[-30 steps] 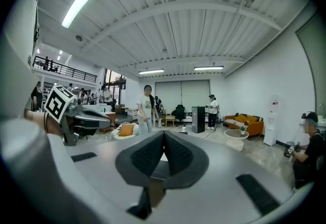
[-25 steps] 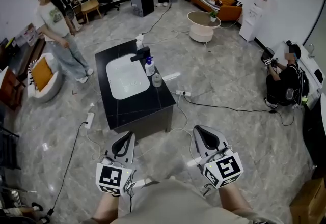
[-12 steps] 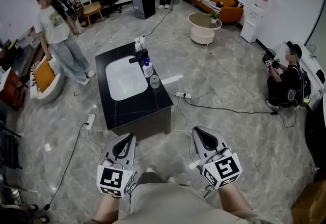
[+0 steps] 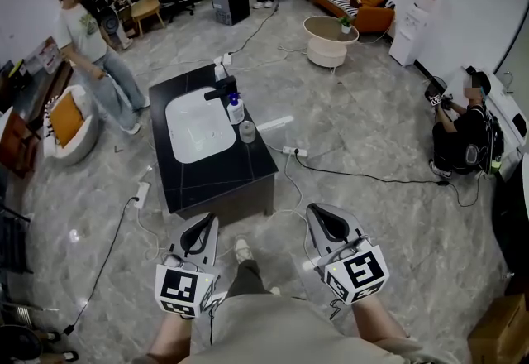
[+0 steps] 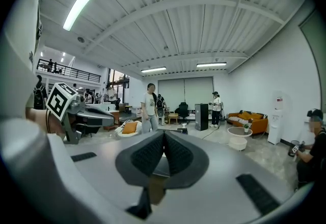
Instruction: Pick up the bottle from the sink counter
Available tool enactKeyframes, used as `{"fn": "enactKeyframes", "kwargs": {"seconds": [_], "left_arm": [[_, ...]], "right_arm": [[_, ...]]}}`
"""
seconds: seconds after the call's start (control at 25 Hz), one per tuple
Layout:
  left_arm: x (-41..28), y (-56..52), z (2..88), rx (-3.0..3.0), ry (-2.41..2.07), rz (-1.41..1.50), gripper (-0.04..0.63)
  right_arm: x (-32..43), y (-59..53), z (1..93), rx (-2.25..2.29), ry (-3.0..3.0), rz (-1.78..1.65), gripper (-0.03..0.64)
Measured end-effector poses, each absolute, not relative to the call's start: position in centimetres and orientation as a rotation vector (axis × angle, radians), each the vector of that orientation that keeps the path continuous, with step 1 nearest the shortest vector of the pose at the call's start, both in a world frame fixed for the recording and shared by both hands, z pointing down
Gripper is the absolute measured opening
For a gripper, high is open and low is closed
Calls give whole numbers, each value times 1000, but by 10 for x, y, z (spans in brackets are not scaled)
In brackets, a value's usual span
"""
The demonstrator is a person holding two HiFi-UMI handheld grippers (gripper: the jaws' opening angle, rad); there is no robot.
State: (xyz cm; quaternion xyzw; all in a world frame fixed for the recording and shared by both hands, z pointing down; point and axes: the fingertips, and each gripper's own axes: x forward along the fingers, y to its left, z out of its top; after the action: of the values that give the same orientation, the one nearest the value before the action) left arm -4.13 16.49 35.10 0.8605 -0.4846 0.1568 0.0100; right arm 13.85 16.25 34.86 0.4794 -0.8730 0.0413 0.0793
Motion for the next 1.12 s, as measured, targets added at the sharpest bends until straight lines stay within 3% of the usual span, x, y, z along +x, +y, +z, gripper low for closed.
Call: {"fn": "enactKeyframes", "kwargs": {"seconds": [1.12], "left_arm": [[-128, -57, 349, 2731, -1457, 456, 8]], "right_arm": [[33, -62, 336, 1411, -2573, 67, -3]]}}
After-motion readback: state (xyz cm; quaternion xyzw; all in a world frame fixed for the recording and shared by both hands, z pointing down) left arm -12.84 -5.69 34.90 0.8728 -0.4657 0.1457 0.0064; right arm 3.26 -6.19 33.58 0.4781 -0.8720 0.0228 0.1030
